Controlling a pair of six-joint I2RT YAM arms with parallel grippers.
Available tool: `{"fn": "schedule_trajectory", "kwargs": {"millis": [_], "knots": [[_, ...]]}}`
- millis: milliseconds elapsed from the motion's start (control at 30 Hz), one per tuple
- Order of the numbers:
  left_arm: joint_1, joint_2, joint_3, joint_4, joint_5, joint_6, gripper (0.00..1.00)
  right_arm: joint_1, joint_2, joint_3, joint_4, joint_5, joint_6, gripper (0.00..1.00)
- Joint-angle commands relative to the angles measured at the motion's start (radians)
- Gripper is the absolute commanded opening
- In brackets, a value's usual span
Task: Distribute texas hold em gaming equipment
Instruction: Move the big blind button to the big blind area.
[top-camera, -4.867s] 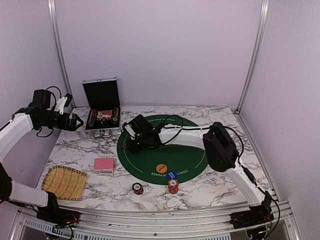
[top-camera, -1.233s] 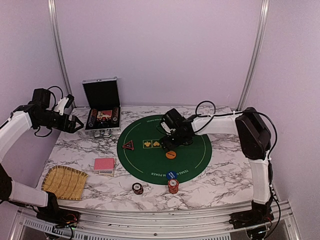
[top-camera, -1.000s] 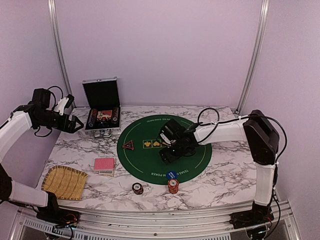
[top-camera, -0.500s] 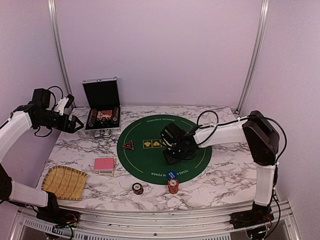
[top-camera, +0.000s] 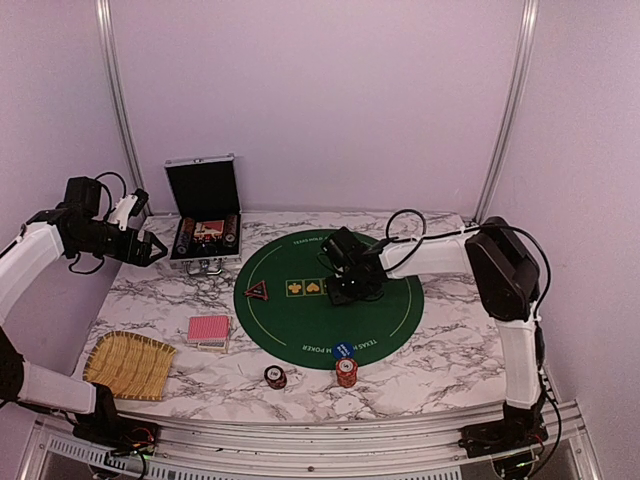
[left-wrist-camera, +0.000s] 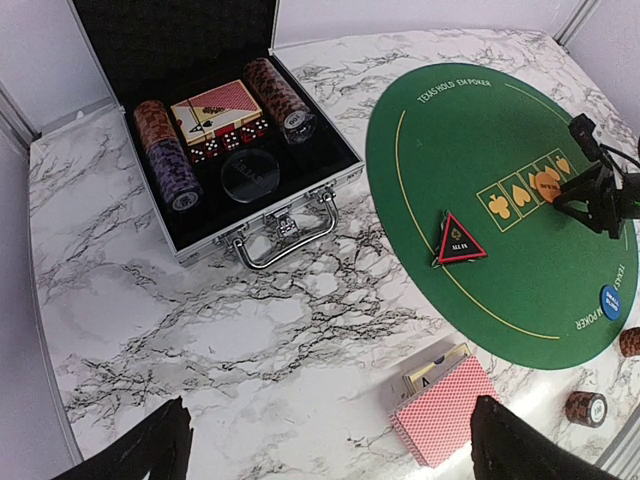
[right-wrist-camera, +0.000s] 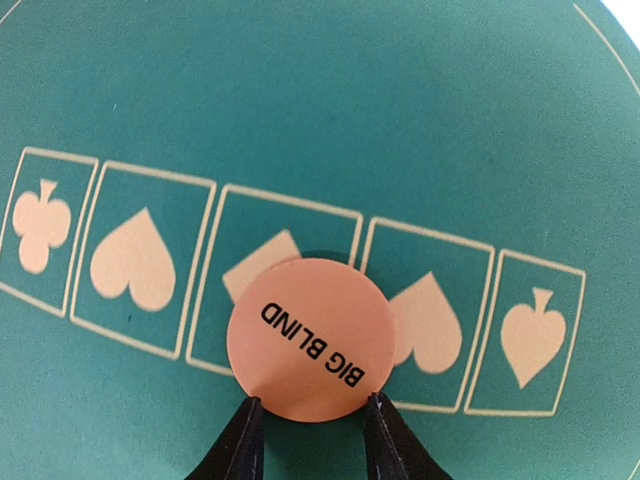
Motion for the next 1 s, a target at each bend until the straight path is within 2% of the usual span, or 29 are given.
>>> {"fn": "schedule_trajectory", "kwargs": {"millis": [0,200,400,833,967], "knots": [[0.006,-0.007,0.032,-0.029,0.011,0.006,0.99,-0.031,0.074,0.095,0.024,0.050,0.042,0.33],[0.006,-0.004,0.031,-0.039,0.003,0.014,0.99,-0.067,0.180,0.257,0.021,0.095,0.038,0.33],[0.005,-0.006,0.025,-0.061,-0.008,0.031,0.99,-0.113,0.278,0.427,-0.009,0.067,0.017,0.33],[0.005,-0.006,0.017,-0.072,-0.025,0.039,0.99,-0.160,0.386,0.600,-0.021,-0.009,-0.035,0.34],[0.005,-0.005,0.021,-0.075,-0.028,0.040,0.99,-0.160,0.383,0.611,-0.041,-0.020,-0.053,0.37]]}}
